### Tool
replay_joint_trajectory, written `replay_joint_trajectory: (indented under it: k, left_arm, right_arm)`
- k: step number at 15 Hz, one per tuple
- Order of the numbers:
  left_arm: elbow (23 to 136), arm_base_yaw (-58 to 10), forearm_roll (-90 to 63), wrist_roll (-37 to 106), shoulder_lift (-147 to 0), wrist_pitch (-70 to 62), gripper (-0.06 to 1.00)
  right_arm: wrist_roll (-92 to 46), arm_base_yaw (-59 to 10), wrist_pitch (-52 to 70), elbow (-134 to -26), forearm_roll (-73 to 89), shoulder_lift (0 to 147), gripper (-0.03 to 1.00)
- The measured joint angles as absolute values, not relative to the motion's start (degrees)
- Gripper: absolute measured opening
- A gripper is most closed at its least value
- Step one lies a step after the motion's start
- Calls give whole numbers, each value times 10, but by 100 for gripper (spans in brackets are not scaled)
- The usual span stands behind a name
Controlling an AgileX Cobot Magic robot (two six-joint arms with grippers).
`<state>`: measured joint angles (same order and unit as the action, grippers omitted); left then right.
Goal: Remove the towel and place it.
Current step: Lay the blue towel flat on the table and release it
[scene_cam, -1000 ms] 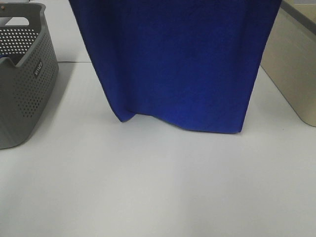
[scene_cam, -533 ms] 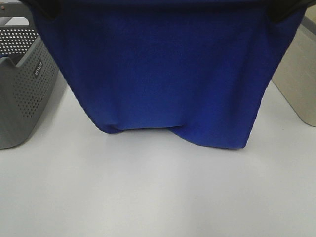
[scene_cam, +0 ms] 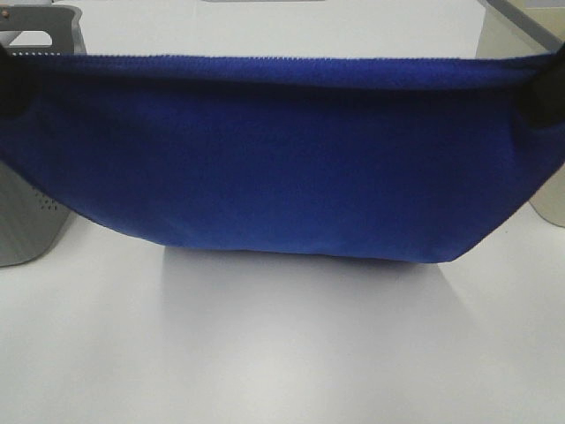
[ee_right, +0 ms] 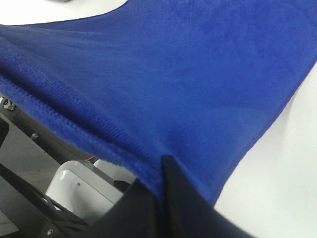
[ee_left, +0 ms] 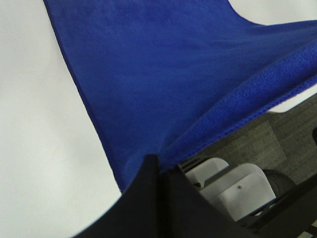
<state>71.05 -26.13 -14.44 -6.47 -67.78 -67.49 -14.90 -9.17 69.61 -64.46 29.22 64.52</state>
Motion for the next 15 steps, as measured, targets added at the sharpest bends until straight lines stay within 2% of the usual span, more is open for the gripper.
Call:
replay_joint_trajectory:
  k: [4,11,15]
  left_arm:
    - [585,-288,-198,-65,-649,-671,0]
    - [457,-474,-193,-171,-649,-645,0]
    - [417,-490,-201,-180,-676,-608,0]
  right_arm:
    - [-150,-92,696,-541,289,586,2]
    - [-149,-91,701,-368,273,511,2]
    - [-148,-91,700,-297,276,511,2]
